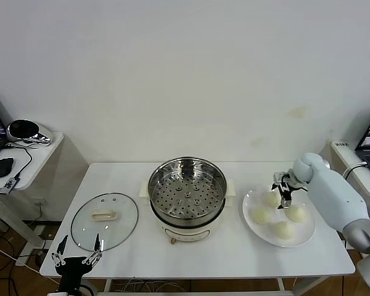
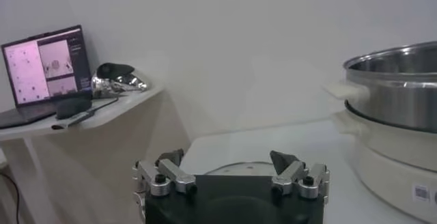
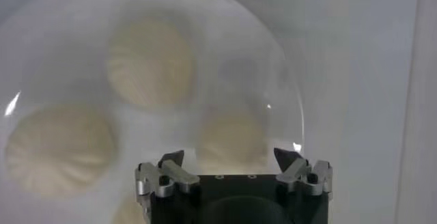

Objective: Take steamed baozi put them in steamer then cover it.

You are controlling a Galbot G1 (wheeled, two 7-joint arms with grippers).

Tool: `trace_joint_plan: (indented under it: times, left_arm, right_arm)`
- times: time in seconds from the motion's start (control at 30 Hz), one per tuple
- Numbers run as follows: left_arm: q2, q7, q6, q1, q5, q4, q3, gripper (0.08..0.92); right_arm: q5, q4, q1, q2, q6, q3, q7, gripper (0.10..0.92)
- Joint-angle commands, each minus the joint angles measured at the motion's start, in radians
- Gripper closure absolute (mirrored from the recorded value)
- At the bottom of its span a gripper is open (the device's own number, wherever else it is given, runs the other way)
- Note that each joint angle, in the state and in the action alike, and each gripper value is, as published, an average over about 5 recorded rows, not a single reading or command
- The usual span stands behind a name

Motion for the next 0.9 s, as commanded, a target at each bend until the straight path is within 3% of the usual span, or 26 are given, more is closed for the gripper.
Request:
trace_joint_plan:
  times: [0.03,0.43,0.9]
  left_arm:
    - [-0.001,0.000,0.000,-0.003,0.001,0.003,-0.001,0.177]
    - [0.005,0.001,0.001,0.001,-0.002,-0.003,-0.008,0.177]
    - [0.039,0.010,0.011,-0.006,-0.067,-0.008,-0.008,0.177]
  right_arm:
    - [-0.019,-0.050,0.011,0.027,-0.002,-0.001,0.003,0.323]
    - [0.051,0.035,0.020,-0.039,-0.018,-0.049,-0.021,0.484]
    - [0.540,0.502,0.357,-0.295,-0.137,-0.396,-0.051,0.485]
